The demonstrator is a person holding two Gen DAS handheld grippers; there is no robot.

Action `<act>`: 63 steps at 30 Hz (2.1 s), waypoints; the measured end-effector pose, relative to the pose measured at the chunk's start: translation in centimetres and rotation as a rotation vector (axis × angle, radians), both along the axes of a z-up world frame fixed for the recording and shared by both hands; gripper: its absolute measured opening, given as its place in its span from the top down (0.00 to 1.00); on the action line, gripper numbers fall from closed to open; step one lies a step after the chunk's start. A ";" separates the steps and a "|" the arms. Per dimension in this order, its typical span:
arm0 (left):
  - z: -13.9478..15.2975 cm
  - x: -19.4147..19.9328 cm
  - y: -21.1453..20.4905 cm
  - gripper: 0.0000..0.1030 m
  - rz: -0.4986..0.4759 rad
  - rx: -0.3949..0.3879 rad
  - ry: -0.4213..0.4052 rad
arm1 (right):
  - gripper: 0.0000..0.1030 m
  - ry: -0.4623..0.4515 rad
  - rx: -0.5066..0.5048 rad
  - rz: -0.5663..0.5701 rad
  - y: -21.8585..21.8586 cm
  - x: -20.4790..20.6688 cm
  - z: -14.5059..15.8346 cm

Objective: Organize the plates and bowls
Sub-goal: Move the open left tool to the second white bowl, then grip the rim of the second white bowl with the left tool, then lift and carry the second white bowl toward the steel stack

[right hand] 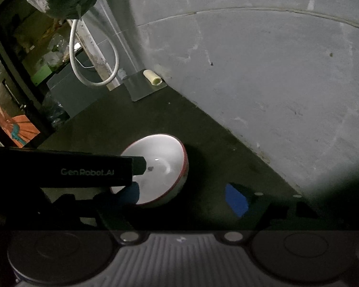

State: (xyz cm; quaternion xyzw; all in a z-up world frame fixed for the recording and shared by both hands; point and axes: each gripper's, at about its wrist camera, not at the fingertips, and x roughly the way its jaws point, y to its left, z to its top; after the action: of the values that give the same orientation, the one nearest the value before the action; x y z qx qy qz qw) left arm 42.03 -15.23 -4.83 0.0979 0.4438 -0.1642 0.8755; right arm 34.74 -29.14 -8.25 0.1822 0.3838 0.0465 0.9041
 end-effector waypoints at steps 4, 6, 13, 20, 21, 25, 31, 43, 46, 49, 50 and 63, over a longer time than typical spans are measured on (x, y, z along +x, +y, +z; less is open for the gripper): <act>0.0 -0.1 -0.2 0.29 -0.012 -0.013 0.008 | 0.23 -0.001 0.001 0.006 0.1 0.2 -0.1; -0.1 -0.2 -0.3 0.35 -0.019 -0.012 0.011 | 0.25 -0.002 0.002 0.011 0.2 0.3 -0.1; -0.3 -0.6 -0.4 0.49 -0.029 -0.029 0.030 | 0.39 -0.005 0.009 0.030 0.5 0.5 -0.1; -0.5 -0.3 -0.2 0.67 -0.032 -0.073 0.059 | 0.52 -0.007 0.026 0.046 0.6 0.8 -0.2; -0.6 -0.2 -0.2 0.69 -0.032 -0.082 0.065 | 0.55 -0.006 0.028 0.047 0.6 0.8 -0.2; -0.7 -0.1 -0.2 0.72 -0.031 -0.094 0.072 | 0.59 -0.004 0.033 0.045 0.6 1.0 -0.3; -0.7 0.1 0.3 0.82 -0.015 -0.110 0.078 | 0.62 -0.001 0.036 0.041 0.5 1.0 -0.2; -0.4 -0.4 0.6 0.83 -0.015 -0.110 0.070 | 0.65 0.016 0.056 0.044 0.3 0.7 -0.3; -0.1 -0.8 0.7 0.83 -0.018 -0.109 0.059 | 0.65 0.014 0.061 0.045 0.5 0.3 -0.2; 0.3 -1.1 0.8 0.83 -0.020 -0.103 0.042 | 0.65 -0.001 0.067 0.049 0.7 -0.2 0.2; 0.5 -1.2 0.9 0.83 -0.019 -0.105 0.038 | 0.65 -0.006 0.068 0.051 0.7 -0.3 0.3; 3.9 -5.1 3.2 0.83 -0.018 -0.127 -0.035 | 0.65 -0.081 0.066 0.064 2.7 -3.9 3.6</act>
State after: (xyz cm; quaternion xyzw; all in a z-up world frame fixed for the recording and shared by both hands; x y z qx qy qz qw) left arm 36.90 -11.99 -0.92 0.0490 0.4161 -0.1983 0.8861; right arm 30.86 -26.45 -4.65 0.1973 0.3509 0.0953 0.9104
